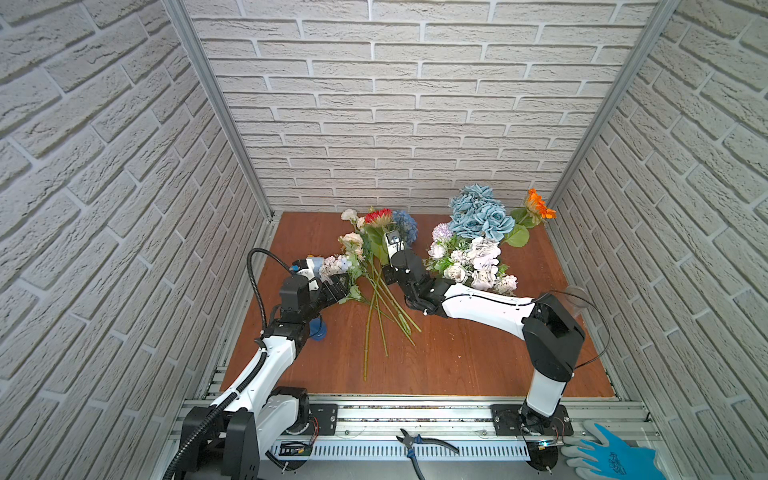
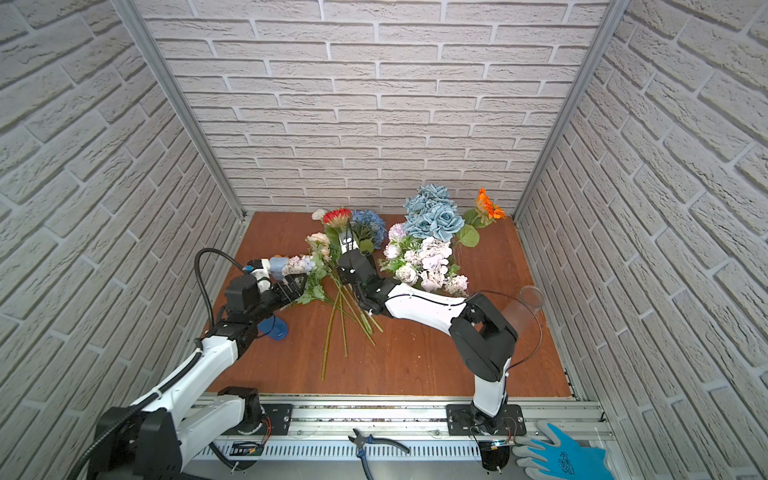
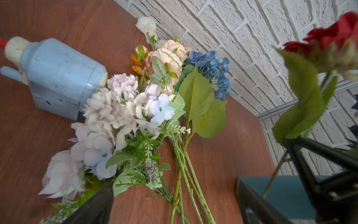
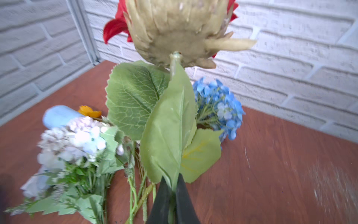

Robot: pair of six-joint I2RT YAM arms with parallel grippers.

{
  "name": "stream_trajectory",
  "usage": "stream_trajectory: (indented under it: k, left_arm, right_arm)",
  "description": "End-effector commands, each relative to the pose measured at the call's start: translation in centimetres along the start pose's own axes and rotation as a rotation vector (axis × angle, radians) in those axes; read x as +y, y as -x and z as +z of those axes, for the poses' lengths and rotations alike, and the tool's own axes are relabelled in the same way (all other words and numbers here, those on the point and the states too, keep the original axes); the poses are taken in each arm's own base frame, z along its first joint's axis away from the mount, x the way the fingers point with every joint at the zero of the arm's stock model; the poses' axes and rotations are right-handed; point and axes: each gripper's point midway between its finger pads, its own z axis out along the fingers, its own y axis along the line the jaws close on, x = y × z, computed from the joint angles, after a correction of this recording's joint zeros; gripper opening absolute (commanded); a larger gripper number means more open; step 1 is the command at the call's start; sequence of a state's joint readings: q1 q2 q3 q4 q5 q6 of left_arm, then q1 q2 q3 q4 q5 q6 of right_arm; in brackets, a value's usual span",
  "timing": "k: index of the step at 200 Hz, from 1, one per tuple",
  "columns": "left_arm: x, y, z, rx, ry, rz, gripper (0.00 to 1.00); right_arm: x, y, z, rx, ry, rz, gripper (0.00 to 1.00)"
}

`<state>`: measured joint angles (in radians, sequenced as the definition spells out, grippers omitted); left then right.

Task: Arrange the flowers into the vase
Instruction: 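Carry the red gerbera with the right gripper past the vase, raised high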

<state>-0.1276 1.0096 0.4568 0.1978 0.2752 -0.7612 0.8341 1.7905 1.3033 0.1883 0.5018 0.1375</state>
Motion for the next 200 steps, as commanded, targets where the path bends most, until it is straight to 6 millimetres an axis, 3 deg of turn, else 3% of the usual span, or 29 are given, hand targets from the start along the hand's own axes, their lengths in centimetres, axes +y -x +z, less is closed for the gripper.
stream_trajectory:
  k: [1, 36, 67, 124, 153, 177, 200]
  left_arm:
    - [-1.9, 0.4, 0.3, -0.022, -0.068, 0.044, 0.98]
    - [-4.4, -0.1, 1.3, -0.004, -0.121, 0.111, 0.98]
    - [-8.5, -0.7, 2.3, 0.02, -0.226, 0.2, 0.98]
    - [-18.0, -3.3, 3.3, 0.097, -0.49, 0.357, 0.98]
    - [-22.6, -4.1, 3.0, 0.117, -0.603, 0.424, 0.98]
    - [-24.7, -3.7, 3.1, 0.107, -0.644, 0.443, 0.98]
    - [-25.4, -3.3, 4.1, 0.113, -0.638, 0.446, 0.98]
  right_arm:
    - [-0.5, 9.4, -5.2, -0.195, 0.084, 0.05, 0.06]
    - [-3.2, 13.1, -10.3, -0.216, 0.098, 0.055, 0.06]
    - [-6.9, 14.3, -15.2, -0.24, 0.061, 0.091, 0.06]
    - [-15.7, 11.3, -20.2, -0.217, -0.144, 0.191, 0.06]
    - [-20.5, 10.1, -23.8, -0.244, -0.305, 0.22, 0.06]
    - [-24.3, 8.9, -26.9, -0.291, -0.45, 0.249, 0.06]
    - [-26.2, 8.7, -28.9, -0.367, -0.505, 0.253, 0.06]
